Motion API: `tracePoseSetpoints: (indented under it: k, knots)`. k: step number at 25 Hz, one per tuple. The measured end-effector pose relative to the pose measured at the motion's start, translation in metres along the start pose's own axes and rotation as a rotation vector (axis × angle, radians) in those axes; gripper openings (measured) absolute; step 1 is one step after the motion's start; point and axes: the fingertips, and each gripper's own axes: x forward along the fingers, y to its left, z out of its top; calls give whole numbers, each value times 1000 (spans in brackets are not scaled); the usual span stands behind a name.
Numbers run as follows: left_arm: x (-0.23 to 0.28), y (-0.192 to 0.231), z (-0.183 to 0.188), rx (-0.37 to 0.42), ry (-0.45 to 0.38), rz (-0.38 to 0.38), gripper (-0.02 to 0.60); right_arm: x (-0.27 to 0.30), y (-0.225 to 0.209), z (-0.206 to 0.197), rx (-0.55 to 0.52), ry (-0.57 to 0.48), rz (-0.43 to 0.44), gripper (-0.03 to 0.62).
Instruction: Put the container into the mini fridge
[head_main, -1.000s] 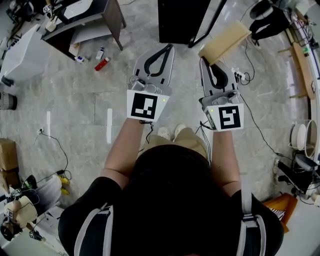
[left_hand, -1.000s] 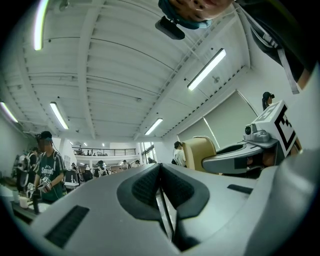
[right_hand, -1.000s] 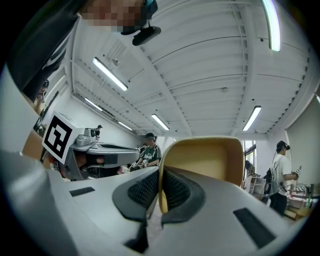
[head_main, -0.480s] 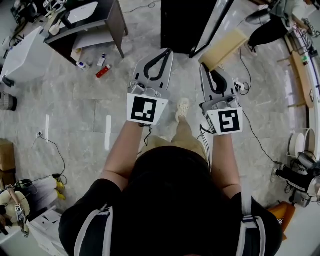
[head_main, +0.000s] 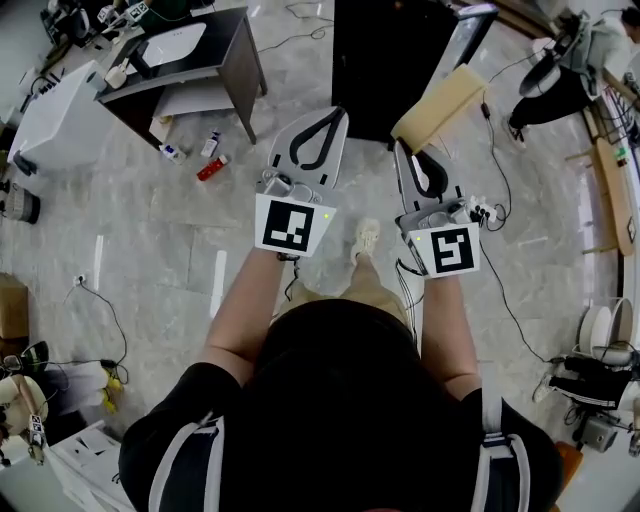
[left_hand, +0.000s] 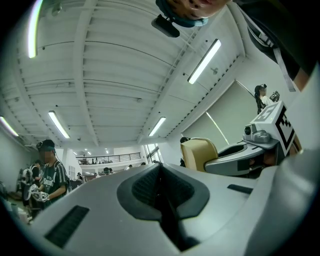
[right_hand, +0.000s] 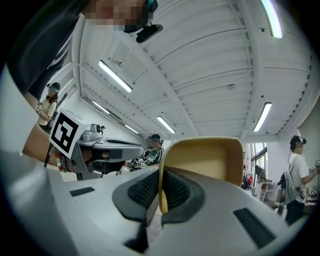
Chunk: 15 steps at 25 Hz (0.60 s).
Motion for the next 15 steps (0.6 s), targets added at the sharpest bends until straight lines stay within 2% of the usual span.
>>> tracePoseSetpoints:
  k: [2, 9, 13, 15]
  knots:
    - [32, 8, -17, -6, 9, 7, 23, 26, -26, -10, 16, -13, 6, 38]
    - [148, 39, -66, -25, 37, 17, 23, 109, -117, -59, -3, 43, 61, 38]
    - [206, 58, -91, -47, 49, 33, 23, 155, -161, -63, 44, -7, 68, 38]
    - [232, 66, -109, -56, 63, 40, 23, 175, -182, -80, 45, 13, 82, 38]
